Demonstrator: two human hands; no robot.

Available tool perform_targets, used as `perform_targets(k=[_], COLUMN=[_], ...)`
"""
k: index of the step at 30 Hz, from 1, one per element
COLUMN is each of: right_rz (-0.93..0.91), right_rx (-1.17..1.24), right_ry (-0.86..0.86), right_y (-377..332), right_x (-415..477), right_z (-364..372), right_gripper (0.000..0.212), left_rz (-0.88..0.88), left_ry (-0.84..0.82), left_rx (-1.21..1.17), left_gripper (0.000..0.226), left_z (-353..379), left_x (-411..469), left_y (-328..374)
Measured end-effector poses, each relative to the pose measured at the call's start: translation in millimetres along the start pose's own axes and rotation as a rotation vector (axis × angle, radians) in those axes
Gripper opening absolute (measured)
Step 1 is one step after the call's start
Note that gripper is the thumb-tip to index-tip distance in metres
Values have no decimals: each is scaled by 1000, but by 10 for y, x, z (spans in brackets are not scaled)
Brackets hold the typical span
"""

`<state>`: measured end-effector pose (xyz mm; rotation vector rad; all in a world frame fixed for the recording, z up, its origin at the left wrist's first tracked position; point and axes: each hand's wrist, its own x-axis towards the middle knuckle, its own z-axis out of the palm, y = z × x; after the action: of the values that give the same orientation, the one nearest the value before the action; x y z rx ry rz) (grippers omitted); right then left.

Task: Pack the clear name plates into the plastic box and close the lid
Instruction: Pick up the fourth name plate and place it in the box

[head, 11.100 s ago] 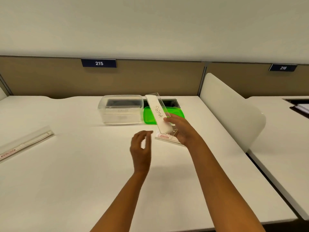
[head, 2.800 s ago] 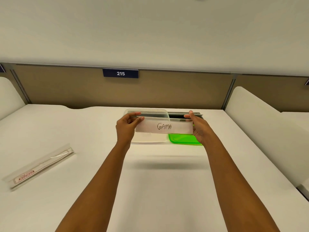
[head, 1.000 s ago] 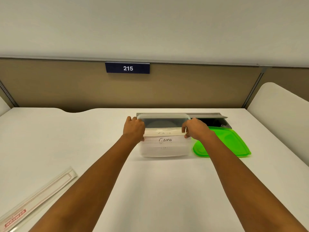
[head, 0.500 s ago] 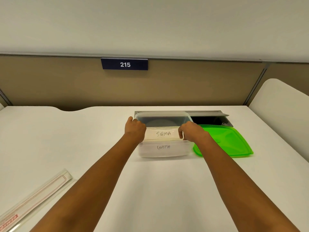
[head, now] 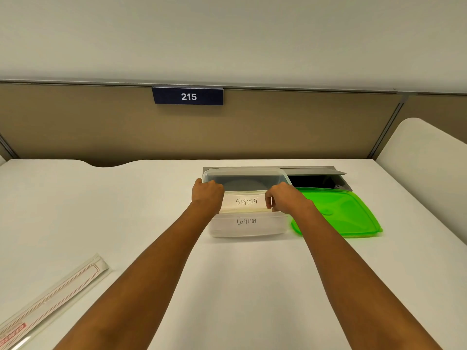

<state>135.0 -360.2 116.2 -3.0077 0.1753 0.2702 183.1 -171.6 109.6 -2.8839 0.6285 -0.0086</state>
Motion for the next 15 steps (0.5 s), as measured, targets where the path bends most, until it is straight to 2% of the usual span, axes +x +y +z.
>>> perform_targets(k=[7,15], right_rz=[16,23], right_rx=[27,90], right_ry=[23,134], right_y=[10,-5], right_x=[-59,-270], right_z=[13,17], right_gripper=[19,25], left_rz=[-23,-35], left_ry=[16,102], left_rx=[-9,-102], left_gripper=[24,37], left_z=[-24,-52], left_x=[-59,-241], left_y=[8,-18])
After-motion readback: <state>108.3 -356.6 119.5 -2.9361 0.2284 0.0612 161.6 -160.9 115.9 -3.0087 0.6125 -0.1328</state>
